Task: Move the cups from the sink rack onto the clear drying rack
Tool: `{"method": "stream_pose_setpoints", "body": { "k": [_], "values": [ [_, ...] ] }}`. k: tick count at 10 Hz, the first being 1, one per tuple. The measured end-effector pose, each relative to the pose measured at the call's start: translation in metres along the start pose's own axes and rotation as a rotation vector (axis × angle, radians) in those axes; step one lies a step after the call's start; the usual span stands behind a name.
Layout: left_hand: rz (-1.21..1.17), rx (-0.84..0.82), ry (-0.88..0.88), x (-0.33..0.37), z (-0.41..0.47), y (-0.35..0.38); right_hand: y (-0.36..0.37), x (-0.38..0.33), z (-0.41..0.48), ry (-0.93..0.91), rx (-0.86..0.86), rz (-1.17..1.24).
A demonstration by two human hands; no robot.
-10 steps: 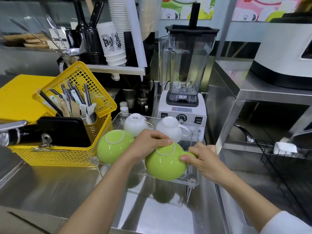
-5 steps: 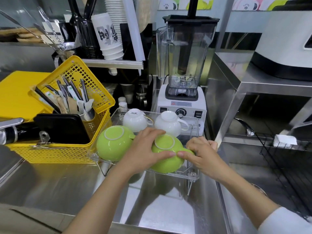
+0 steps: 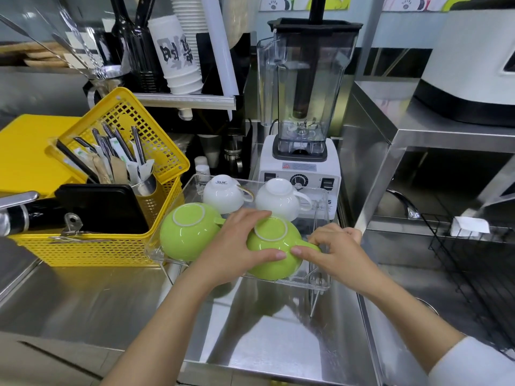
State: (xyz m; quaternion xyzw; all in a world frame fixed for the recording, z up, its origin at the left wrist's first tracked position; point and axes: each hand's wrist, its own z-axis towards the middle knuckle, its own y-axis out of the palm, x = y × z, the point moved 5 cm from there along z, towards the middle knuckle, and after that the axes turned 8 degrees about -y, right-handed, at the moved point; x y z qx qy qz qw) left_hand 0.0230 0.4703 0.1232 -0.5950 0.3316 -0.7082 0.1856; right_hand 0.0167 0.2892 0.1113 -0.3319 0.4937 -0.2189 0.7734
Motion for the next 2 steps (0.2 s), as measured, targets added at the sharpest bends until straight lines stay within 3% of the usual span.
{"method": "stream_pose_setpoints", "body": {
  "k": [2],
  "values": [
    [-0.002, 0.061, 0.011, 0.0054, -0.0017, -0.0086, -0.0099, 0.0089, -0.0035, 0.114, 0.003, 0.138]
  ]
}}
